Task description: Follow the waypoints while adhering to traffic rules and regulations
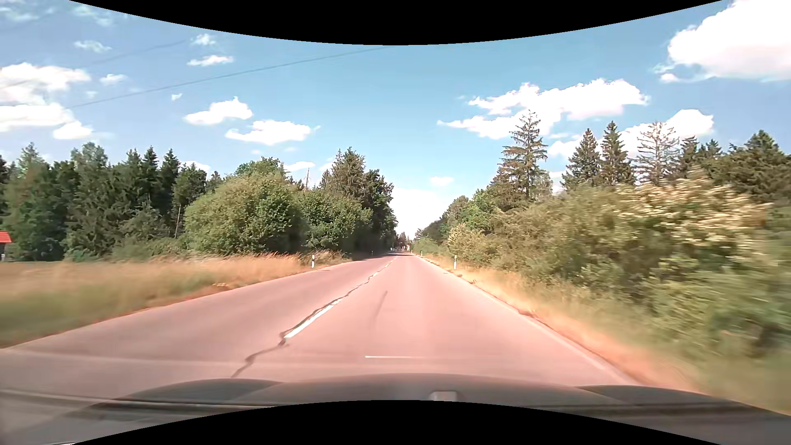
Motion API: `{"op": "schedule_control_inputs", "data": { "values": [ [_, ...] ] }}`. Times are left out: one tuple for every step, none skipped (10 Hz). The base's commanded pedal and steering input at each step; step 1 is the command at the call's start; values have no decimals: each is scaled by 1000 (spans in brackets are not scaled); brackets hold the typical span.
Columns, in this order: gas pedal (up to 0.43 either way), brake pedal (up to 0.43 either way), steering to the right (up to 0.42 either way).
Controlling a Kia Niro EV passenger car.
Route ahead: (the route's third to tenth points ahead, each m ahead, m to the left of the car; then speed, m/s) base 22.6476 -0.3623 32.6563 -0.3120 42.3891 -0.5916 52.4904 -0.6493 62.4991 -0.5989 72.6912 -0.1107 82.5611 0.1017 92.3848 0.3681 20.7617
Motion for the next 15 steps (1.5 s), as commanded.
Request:
{"op": "schedule_control_inputs", "data": {
  "values": [
    [169,0,-5],
    [169,0,-5],
    [169,0,-5],
    [169,0,-4],
    [157,0,-3],
    [157,0,-3],
    [150,0,-3],
    [138,0,-3],
    [138,0,-3],
    [118,0,-3],
    [110,0,-3],
    [98,0,-3],
    [98,0,-3],
    [98,0,-3],
    [87,0,-3]
  ]
}}
